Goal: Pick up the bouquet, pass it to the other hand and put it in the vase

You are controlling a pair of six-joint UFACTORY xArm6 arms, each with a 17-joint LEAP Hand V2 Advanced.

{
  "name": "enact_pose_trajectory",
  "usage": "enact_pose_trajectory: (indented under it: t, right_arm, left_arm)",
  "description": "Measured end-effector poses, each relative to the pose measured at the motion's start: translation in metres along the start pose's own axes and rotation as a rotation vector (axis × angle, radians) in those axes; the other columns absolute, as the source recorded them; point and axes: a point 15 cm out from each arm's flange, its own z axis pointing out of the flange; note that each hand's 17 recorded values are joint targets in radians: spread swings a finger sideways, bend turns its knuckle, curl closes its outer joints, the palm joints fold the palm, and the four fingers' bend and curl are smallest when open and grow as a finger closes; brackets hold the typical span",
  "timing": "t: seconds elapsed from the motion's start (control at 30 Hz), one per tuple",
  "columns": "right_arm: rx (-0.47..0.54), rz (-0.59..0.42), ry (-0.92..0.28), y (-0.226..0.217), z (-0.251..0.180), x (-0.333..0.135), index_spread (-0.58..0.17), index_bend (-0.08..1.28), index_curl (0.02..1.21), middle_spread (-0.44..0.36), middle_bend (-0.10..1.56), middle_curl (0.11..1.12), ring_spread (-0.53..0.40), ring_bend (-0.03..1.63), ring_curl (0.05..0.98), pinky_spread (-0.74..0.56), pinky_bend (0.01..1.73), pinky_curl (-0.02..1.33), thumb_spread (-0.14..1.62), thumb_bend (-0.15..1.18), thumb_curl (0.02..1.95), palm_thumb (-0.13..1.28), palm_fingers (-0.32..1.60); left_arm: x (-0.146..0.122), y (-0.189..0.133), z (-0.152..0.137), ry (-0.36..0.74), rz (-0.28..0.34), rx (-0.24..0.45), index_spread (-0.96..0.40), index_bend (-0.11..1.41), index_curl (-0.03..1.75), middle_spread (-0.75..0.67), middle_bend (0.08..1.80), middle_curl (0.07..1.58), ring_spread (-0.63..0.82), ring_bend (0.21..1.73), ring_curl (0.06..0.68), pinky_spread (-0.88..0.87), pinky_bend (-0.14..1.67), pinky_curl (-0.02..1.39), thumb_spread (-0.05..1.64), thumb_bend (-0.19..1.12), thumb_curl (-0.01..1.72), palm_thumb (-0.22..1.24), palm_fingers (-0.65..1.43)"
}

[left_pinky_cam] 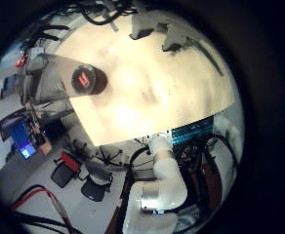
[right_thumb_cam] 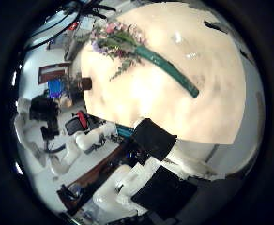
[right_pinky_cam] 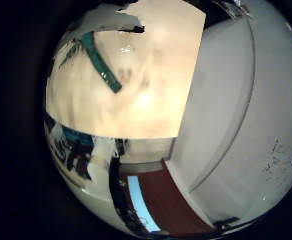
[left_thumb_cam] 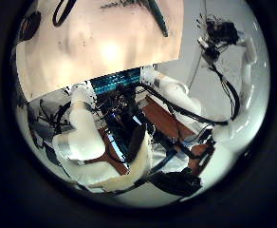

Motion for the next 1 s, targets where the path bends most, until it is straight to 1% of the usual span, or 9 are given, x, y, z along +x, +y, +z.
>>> enact_pose_trajectory:
  t: [0.17,0.27,0.33,0.4,0.47,0.53,0.73,0.83,1.0]
  right_arm:
    - [-0.066,0.069,-0.090,0.001,0.062,-0.009,-0.228,0.17,0.30,-0.004,0.42,0.36,-0.074,0.88,0.179,0.30,0.91,0.07,1.12,-0.02,0.37,0.49,0.36]
    - [-0.041,0.100,-0.097,-0.007,0.083,-0.007,-0.219,0.17,0.30,0.005,0.42,0.37,-0.065,0.88,0.181,0.30,0.92,0.06,1.11,-0.02,0.37,0.50,0.35]
    - [-0.022,0.123,-0.092,-0.011,0.098,-0.003,-0.212,0.17,0.30,0.008,0.42,0.36,-0.066,0.90,0.183,0.30,0.93,0.06,1.11,-0.02,0.38,0.50,0.36]
    - [-0.028,0.145,-0.095,-0.007,0.119,-0.003,-0.209,0.17,0.30,0.013,0.43,0.37,-0.069,0.91,0.187,0.29,0.94,0.05,1.10,-0.02,0.38,0.50,0.37]
    - [-0.054,0.169,-0.102,0.002,0.141,-0.006,-0.204,0.17,0.30,0.017,0.43,0.37,-0.070,0.91,0.187,0.29,0.94,0.05,1.09,-0.02,0.38,0.51,0.38]
    - [-0.070,0.187,-0.107,0.004,0.151,-0.006,-0.202,0.17,0.30,0.019,0.44,0.37,-0.071,0.92,0.190,0.29,0.95,0.04,1.09,-0.02,0.38,0.51,0.38]
    - [-0.123,0.197,-0.120,0.006,0.172,-0.008,-0.200,0.17,0.31,0.023,0.45,0.38,-0.072,0.93,0.191,0.28,0.97,0.02,1.08,-0.02,0.38,0.50,0.37]
    - [-0.106,0.203,-0.113,-0.001,0.176,-0.005,-0.192,0.18,0.32,0.024,0.45,0.38,-0.072,0.93,0.192,0.28,0.97,0.01,1.08,-0.02,0.38,0.50,0.37]
    - [-0.111,0.198,-0.109,-0.004,0.180,-0.009,-0.192,0.19,0.33,0.027,0.48,0.39,-0.073,0.94,0.192,0.27,0.94,-0.01,1.07,-0.02,0.38,0.52,0.40]
  left_arm:
    - [0.000,0.003,0.004,-0.010,0.023,0.026,0.01,0.13,0.22,0.36,0.24,0.34,0.54,0.62,0.195,0.53,0.36,0.32,1.14,-0.02,0.28,0.20,-0.03]
    - [-0.003,0.004,0.004,-0.015,0.051,0.022,0.01,0.13,0.22,0.36,0.24,0.35,0.54,0.61,0.194,0.53,0.35,0.31,1.15,-0.02,0.27,0.19,-0.03]
    - [-0.007,0.005,0.006,-0.007,0.051,0.018,0.01,0.13,0.22,0.36,0.24,0.35,0.54,0.61,0.194,0.53,0.35,0.32,1.15,-0.02,0.27,0.19,-0.03]
    - [-0.009,0.006,0.010,-0.001,0.050,0.007,0.01,0.14,0.22,0.36,0.24,0.35,0.54,0.61,0.194,0.53,0.35,0.32,1.15,-0.02,0.27,0.19,-0.02]
    - [-0.010,0.005,0.012,0.002,0.056,-0.001,0.01,0.14,0.22,0.36,0.24,0.35,0.54,0.61,0.193,0.53,0.35,0.32,1.15,-0.02,0.27,0.19,-0.02]
    - [-0.011,0.005,0.012,0.003,0.062,-0.005,0.01,0.14,0.22,0.36,0.24,0.35,0.54,0.61,0.194,0.53,0.35,0.32,1.15,-0.02,0.27,0.19,-0.02]
    - [-0.013,0.005,0.013,0.009,0.063,-0.011,0.01,0.14,0.23,0.36,0.24,0.35,0.54,0.60,0.194,0.53,0.35,0.32,1.15,-0.02,0.27,0.19,-0.02]
    - [-0.017,0.005,0.012,0.021,0.056,-0.011,0.01,0.14,0.23,0.36,0.24,0.35,0.54,0.60,0.195,0.53,0.35,0.32,1.15,-0.02,0.27,0.19,-0.02]
    - [-0.019,0.008,0.013,0.022,0.054,-0.017,0.01,0.14,0.23,0.36,0.24,0.35,0.54,0.60,0.195,0.53,0.35,0.32,1.15,-0.02,0.27,0.19,-0.02]
